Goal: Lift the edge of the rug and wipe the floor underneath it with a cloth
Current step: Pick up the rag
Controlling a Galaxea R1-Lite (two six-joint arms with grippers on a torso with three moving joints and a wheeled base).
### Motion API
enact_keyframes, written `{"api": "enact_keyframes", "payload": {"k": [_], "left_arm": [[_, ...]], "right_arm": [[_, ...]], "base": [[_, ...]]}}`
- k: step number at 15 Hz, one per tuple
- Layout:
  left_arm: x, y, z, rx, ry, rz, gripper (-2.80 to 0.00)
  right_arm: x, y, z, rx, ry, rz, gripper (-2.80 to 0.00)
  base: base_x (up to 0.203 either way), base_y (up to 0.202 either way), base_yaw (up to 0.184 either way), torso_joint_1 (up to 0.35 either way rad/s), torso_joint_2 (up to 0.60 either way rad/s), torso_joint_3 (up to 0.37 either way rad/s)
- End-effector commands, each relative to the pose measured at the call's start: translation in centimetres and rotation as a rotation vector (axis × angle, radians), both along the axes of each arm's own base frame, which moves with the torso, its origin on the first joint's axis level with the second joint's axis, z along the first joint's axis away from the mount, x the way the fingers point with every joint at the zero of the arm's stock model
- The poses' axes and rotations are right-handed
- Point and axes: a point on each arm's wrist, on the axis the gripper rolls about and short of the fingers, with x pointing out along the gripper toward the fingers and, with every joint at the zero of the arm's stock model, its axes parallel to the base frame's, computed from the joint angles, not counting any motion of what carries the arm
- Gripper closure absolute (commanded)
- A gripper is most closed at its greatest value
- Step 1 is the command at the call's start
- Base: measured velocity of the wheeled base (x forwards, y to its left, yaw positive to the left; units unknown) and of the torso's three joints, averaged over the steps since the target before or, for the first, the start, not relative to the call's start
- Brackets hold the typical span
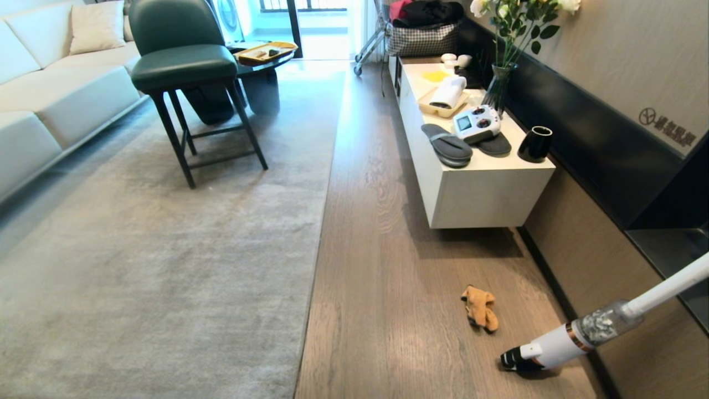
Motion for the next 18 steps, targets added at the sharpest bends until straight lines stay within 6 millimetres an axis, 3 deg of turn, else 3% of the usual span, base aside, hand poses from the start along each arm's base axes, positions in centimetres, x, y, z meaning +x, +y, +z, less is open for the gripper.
{"api": "enact_keyframes", "payload": {"k": [1, 18], "left_arm": [[0.0, 0.0, 0.0, 0.0, 0.0, 0.0, 0.0], [0.0, 0.0, 0.0, 0.013, 0.0, 0.0, 0.0]], "right_arm": [[0.0, 0.0, -0.01, 0.0, 0.001, 0.0, 0.0], [0.0, 0.0, 0.0, 0.0, 0.0, 0.0, 0.0]], "base": [[0.0, 0.0, 0.0, 0.0, 0.0, 0.0], [0.0, 0.0, 0.0, 0.0, 0.0, 0.0]]}}
